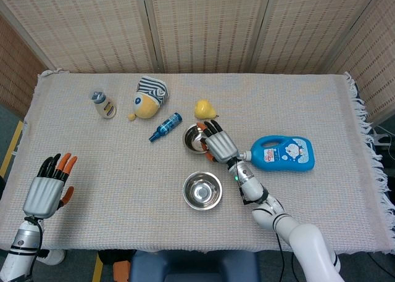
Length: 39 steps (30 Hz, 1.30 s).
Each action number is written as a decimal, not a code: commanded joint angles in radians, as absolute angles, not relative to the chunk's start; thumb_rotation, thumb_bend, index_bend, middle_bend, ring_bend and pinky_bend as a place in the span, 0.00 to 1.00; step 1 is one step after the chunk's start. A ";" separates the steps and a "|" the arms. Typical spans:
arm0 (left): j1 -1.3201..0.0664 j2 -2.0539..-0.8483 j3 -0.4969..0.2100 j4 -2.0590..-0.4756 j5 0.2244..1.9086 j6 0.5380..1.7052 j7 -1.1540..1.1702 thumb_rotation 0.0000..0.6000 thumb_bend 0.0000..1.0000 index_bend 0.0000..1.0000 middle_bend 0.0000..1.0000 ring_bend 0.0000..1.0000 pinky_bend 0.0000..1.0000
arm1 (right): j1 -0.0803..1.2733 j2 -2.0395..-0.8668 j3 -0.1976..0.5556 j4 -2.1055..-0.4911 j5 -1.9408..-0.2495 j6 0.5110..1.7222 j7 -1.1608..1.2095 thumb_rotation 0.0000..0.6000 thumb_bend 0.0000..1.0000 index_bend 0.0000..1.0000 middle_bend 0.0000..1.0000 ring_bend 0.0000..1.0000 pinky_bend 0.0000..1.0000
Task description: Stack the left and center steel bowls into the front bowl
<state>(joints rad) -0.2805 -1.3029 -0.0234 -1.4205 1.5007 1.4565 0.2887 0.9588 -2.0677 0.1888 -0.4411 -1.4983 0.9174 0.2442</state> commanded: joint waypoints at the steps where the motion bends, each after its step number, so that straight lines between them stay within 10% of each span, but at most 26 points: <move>1: -0.278 -1.304 -0.024 -1.422 1.502 1.456 0.291 1.00 0.39 0.00 0.02 0.00 0.10 | 0.923 -2.036 0.158 -0.495 -1.533 1.037 0.257 1.00 0.39 0.66 0.06 0.00 0.00; 10: -0.271 -1.313 -0.029 -1.442 1.511 1.455 0.326 1.00 0.39 0.00 0.02 0.00 0.10 | 0.805 -1.851 0.070 -0.838 -1.622 1.255 0.136 1.00 0.39 0.65 0.06 0.00 0.00; 29: -0.273 -1.330 -0.035 -1.477 1.516 1.429 0.385 1.00 0.39 0.00 0.02 0.00 0.10 | 0.683 -1.577 -0.086 -1.316 -1.704 1.233 0.008 1.00 0.38 0.58 0.06 0.00 0.00; 32: -0.269 -1.326 -0.035 -1.482 1.518 1.433 0.388 1.00 0.39 0.00 0.02 0.00 0.10 | 0.684 -1.590 -0.094 -1.298 -1.709 1.207 0.017 1.00 0.38 0.49 0.06 0.00 0.00; 36: -0.261 -1.314 -0.033 -1.494 1.517 1.436 0.387 1.00 0.39 0.00 0.01 0.00 0.10 | 0.677 -1.586 -0.093 -1.289 -1.702 1.189 0.008 1.00 0.31 0.06 0.03 0.00 0.00; 39: -0.254 -1.305 -0.030 -1.506 1.521 1.442 0.386 1.00 0.39 0.00 0.01 0.00 0.10 | 0.659 -1.553 -0.083 -1.329 -1.687 1.205 0.002 1.00 0.16 0.00 0.00 0.00 0.00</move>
